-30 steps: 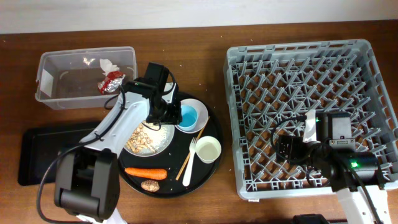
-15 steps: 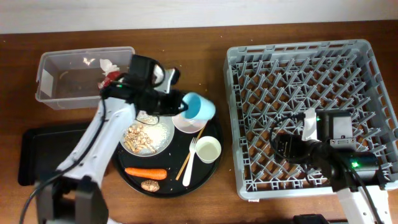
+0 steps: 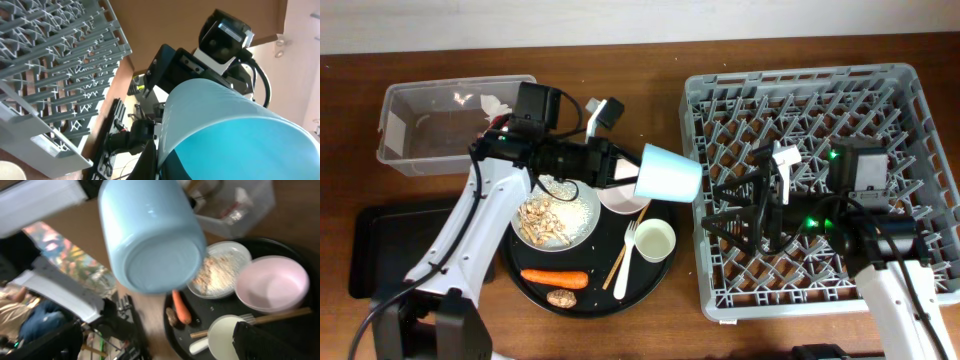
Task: Sort waste into correct bins and load items into the dishwasher rack
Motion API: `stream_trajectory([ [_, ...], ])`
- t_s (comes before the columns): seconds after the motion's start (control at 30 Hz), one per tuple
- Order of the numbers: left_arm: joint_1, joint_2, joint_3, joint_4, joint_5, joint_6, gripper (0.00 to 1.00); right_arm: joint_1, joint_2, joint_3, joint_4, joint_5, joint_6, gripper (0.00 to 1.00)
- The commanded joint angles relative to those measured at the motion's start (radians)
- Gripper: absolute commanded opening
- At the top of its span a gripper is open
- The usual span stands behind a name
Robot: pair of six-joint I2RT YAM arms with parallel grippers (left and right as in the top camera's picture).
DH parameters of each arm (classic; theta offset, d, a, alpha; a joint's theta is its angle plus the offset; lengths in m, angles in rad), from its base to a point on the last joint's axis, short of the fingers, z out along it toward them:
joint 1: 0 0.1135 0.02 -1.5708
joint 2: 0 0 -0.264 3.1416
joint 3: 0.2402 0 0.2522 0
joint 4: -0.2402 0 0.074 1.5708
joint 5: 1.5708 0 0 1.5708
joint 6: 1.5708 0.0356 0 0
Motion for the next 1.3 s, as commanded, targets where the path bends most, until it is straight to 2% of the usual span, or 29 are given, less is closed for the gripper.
stream_trajectory([
  [0.0,-0.051,-0.009,0.015,0.002,-0.05,0.015,0.0,-0.003,0.01,0.016,0.057,-0.16,-0.023,0.98],
  [0.23,-0.135,-0.008,0.015,0.006,-0.118,-0.012,0.0,-0.003,0.01,0.016,0.07,-0.13,-0.013,0.99],
  [0.3,-0.135,-0.008,0.015,0.024,-0.118,-0.025,0.0,-0.003,0.01,0.016,0.066,-0.129,-0.013,0.94],
  [0.37,-0.134,-0.009,0.015,0.085,-0.117,-0.081,0.0,-0.003,0.01,0.016,0.053,-0.119,-0.013,0.92],
  [0.43,-0.134,-0.009,0.015,0.175,-0.117,-0.169,0.0,-0.003,0.01,0.016,0.02,-0.02,0.019,0.92],
  [0.57,-0.134,-0.009,0.015,0.19,-0.117,-0.172,0.01,-0.003,0.01,0.016,0.021,-0.019,0.019,0.91],
  [0.77,-0.134,-0.009,0.015,0.189,-0.117,-0.172,0.0,-0.003,0.01,0.016,0.032,-0.015,0.019,0.79],
  [1.03,-0.134,-0.009,0.015,0.186,-0.117,-0.173,0.01,-0.003,0.01,0.016,0.093,-0.017,0.019,0.76],
  [1.27,-0.134,-0.009,0.015,0.194,-0.157,-0.173,0.0,-0.003,0.01,0.016,0.104,-0.066,0.019,0.67],
])
